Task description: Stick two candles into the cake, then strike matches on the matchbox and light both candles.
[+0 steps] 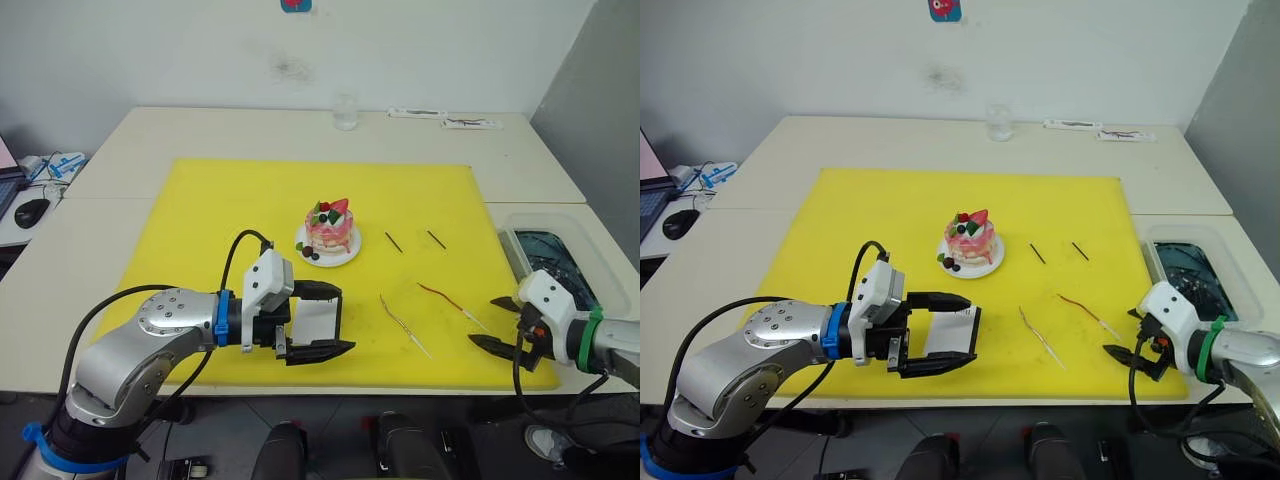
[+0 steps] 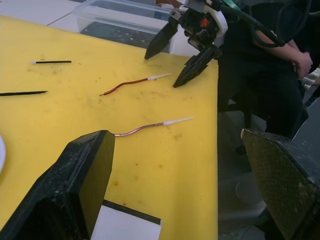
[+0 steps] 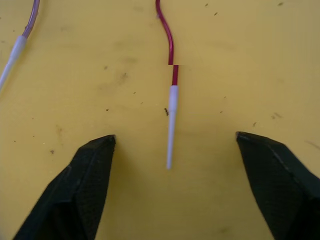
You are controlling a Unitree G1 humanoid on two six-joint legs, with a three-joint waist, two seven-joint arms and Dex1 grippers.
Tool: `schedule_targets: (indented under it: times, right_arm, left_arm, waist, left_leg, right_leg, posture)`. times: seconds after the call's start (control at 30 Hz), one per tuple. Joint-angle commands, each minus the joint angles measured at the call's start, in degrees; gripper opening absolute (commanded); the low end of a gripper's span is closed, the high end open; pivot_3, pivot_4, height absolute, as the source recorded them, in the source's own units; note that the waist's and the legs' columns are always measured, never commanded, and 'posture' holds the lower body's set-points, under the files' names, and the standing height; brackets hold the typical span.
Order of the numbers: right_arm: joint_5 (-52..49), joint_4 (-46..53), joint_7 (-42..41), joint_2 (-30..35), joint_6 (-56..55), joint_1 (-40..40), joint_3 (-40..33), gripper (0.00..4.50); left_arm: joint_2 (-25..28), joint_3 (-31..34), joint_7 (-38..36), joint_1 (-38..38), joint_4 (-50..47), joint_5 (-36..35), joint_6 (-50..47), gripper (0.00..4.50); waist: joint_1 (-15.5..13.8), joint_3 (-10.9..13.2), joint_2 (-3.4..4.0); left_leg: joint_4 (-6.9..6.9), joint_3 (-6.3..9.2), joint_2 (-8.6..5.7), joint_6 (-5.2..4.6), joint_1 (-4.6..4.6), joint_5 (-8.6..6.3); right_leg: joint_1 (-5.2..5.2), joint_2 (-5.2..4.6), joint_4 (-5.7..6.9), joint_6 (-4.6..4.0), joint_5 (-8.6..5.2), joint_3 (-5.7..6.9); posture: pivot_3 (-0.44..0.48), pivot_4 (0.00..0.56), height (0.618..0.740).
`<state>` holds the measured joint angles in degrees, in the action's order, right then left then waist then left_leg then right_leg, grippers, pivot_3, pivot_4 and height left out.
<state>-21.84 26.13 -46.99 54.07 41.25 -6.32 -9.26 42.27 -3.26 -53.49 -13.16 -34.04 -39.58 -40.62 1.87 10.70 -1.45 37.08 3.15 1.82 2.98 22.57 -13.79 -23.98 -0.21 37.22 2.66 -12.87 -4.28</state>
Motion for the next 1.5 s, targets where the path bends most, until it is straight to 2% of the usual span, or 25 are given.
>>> schedule_targets:
  times: [0.03,0.3,0.33,0.5,0.63,0.73,0.83,0.97,1.17,1.33,1.5]
  right_arm:
    - [1.09,0.76,1.1,0.22,0.82,-0.45,0.18,2.89]
    - [0.67,1.53,1.66,-0.11,2.12,-0.14,0.6,0.14]
    - [0.37,1.81,1.57,-0.12,2.42,-0.15,0.3,0.06]
    - [-1.78,2.83,0.94,-0.49,3.6,-0.1,-2.69,0.06]
    - [-6.57,4.35,-1.01,-0.17,5.7,0.96,-7.23,0.06]
    - [-12.54,5.64,-1.75,-0.89,8.74,3.77,-10.55,0.06]
    - [-18.92,7.15,-0.88,-2.82,12.01,7.45,-11.81,0.06]
    - [-29.52,9.64,4.32,-8.24,17.52,14.53,-11.06,0.06]
    - [-41.55,10.14,14.29,-15.94,21.45,23.06,-8.65,0.06]
    - [-50.28,8.88,21.59,-20.64,22.27,26.76,-5.77,0.06]
    - [-55.58,8.2,26.06,-21.39,21.39,27.78,-3.48,0.06]
  left_arm:
    - [-0.4,-0.13,-0.39,0.07,-0.39,0.64,2.22,4.5]
    - [-0.7,-0.46,-1.02,1.52,0.83,1.89,4.49,4.5]
    - [-0.79,-0.41,-0.91,1.81,0.95,1.94,4.67,4.5]
    - [-1.76,0.88,0.86,3.36,1.5,1.61,4.36,4.5]
    - [-3.17,3.64,4.22,4.56,3.21,-1.62,0.92,4.5]
    - [-3.89,5.93,5.52,5.04,4.95,-5.52,-2.74,4.5]
    - [-6.11,8.45,8.2,4.12,6.0,-13.38,-8.33,4.5]
    - [-9.62,11.04,13.6,1.04,7.8,-29.07,-16.52,4.5]
    - [-15.32,10.29,24.63,-2.47,10.68,-44.33,-19.46,4.5]
    - [-23.55,8.61,34.65,-5.26,11.52,-50.65,-15.27,4.5]
    - [-27.23,7.93,38.6,-6.21,11.94,-52.22,-12.45,4.5]
  waist:
    - [0.01,0.0,0.0]
    - [0.0,0.0,-0.01]
    - [0.0,-0.01,-0.01]
    - [0.0,-0.01,0.0]
    - [-0.01,0.0,-0.01]
    - [0.07,0.0,-0.01]
    - [0.08,0.0,-0.01]
    - [0.03,0.01,-0.02]
    - [0.01,0.0,-0.01]
    - [-0.04,0.0,-0.01]
    - [-0.06,-0.02,0.02]
  left_leg:
    - [0.0,0.0,0.0,0.0,0.0,0.0]
    - [0.02,0.01,0.0,0.0,-0.01,0.0]
    - [0.02,0.01,0.0,0.0,-0.01,0.0]
    - [0.0,0.01,0.0,0.0,-0.01,0.0]
    - [0.0,0.01,0.0,0.0,0.02,0.0]
    - [0.0,0.03,0.0,0.0,0.01,0.0]
    - [0.0,0.04,0.0,0.0,0.0,0.0]
    - [0.01,0.12,0.0,-0.01,0.04,0.0]
    - [0.0,0.15,0.0,-0.01,0.11,0.0]
    - [-0.01,0.18,-0.03,0.0,0.17,0.0]
    - [0.0,0.2,-0.04,-0.01,0.17,0.0]
  right_leg:
    - [0.01,0.0,-0.01,0.0,0.0,0.0]
    - [0.02,0.0,-0.02,0.0,0.0,0.0]
    - [0.02,0.0,-0.02,0.0,0.0,0.0]
    - [0.02,0.0,-0.02,0.0,0.0,0.01]
    - [0.0,0.0,-0.03,0.0,0.0,0.0]
    - [-0.01,0.0,-0.01,0.0,0.0,0.01]
    - [-0.01,0.01,-0.01,0.01,0.0,0.02]
    - [0.01,0.02,-0.01,0.01,0.01,0.06]
    - [-0.01,0.03,-0.02,0.02,0.02,0.06]
    - [-0.02,0.03,-0.03,0.08,0.06,0.05]
    - [-0.02,0.04,-0.03,0.02,0.03,0.05]
  posture:
    - [0.0,0.15,0.74]
    - [0.0,0.15,0.74]
    - [0.0,0.15,0.74]
    - [0.0,0.15,0.74]
    - [0.0,0.15,0.74]
    - [0.0,0.15,0.74]
    - [0.0,0.15,0.74]
    - [0.0,0.15,0.74]
    - [0.0,0.15,0.74]
    - [0.0,0.15,0.74]
    - [0.0,0.15,0.74]
